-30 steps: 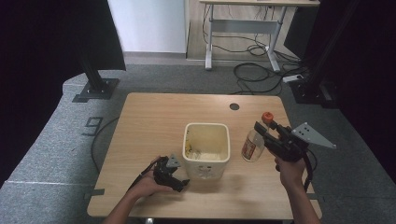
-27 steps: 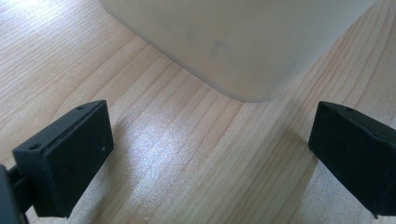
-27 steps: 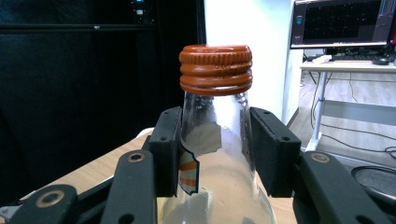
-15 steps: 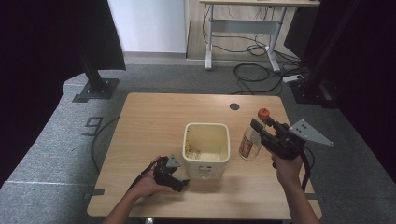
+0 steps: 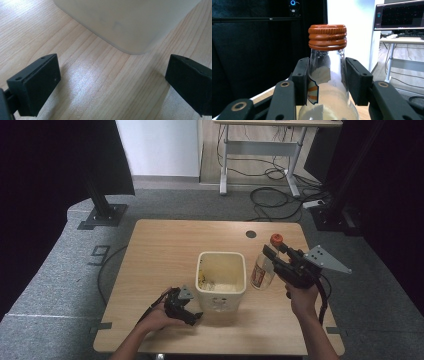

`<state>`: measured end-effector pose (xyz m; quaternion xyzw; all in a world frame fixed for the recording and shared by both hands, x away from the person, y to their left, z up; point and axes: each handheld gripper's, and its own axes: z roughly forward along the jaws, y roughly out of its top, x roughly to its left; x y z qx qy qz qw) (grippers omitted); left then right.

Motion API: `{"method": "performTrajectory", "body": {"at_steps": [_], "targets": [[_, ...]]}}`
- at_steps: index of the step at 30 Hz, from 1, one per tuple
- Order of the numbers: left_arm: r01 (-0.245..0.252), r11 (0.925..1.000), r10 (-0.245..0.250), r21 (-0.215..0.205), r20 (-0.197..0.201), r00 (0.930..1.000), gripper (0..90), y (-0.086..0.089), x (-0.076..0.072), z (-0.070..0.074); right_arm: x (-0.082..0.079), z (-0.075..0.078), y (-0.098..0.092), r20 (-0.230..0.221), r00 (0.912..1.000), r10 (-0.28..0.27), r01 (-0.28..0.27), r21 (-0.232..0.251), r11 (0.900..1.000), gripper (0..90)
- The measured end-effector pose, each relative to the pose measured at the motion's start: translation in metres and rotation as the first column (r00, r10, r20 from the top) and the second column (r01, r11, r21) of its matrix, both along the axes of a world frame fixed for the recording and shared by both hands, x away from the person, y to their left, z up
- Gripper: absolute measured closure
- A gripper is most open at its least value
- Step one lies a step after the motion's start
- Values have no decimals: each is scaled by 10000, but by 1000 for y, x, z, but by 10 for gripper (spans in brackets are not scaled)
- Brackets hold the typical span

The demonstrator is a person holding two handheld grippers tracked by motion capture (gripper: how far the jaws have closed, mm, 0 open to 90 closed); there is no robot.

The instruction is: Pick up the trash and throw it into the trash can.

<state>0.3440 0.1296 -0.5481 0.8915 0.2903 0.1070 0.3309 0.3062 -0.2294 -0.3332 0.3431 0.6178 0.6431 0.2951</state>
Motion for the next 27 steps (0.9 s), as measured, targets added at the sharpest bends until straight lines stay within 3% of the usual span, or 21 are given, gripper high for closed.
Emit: {"method": "performTrajectory", "body": {"at_steps": [27], "targets": [[-3,10000,3,-9,1,10000,0,0,0,0,4,19,25,245,9988,416,-418,78,9991,564]]}}
